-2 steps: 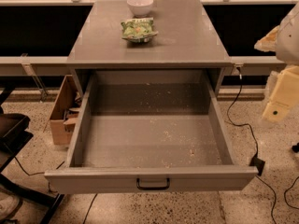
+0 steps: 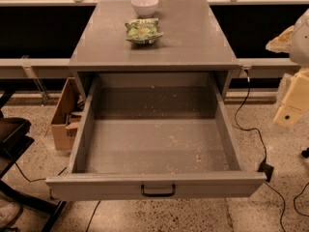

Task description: Place green jalapeno chip bag into top drawer

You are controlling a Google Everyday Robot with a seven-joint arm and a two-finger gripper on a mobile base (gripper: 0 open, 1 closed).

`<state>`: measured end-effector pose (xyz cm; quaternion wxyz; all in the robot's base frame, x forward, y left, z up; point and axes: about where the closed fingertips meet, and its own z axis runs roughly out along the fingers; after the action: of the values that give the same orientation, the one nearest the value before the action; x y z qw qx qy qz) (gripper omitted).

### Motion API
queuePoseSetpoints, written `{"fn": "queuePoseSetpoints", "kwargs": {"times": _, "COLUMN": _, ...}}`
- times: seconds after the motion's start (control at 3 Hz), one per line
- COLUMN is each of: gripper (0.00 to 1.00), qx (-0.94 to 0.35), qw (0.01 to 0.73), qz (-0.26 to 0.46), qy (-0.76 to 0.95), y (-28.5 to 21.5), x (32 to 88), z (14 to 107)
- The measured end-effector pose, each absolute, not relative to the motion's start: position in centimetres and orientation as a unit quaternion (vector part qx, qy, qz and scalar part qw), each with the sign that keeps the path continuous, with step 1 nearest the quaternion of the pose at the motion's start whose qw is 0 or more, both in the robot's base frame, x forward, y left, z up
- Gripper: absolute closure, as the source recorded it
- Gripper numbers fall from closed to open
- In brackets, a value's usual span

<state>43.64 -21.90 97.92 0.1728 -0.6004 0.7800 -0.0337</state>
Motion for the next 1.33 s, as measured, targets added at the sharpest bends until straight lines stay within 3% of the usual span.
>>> {"fn": "queuePoseSetpoints", "kwargs": {"times": 0.33, "gripper": 0.00, "qx": -0.596, "qw": 0.219, "qz": -0.007, "qy": 0.773, "y": -22.4, "x": 45.7, "z": 97.0}}
{"fn": "queuePoseSetpoints", "kwargs": {"times": 1.0, "gripper": 0.00, "qx": -0.503, "qw": 0.427, "qz": 0.100, "qy": 0.745, "y": -15.9, "x": 61.4, "z": 99.1}}
{"fn": "queuePoseSetpoints", "kwargs": {"times": 1.33, "gripper": 0.00, "qx": -0.450, "qw": 0.485, "qz": 0.116, "qy": 0.741, "y": -12.1, "x": 66.8, "z": 101.3}}
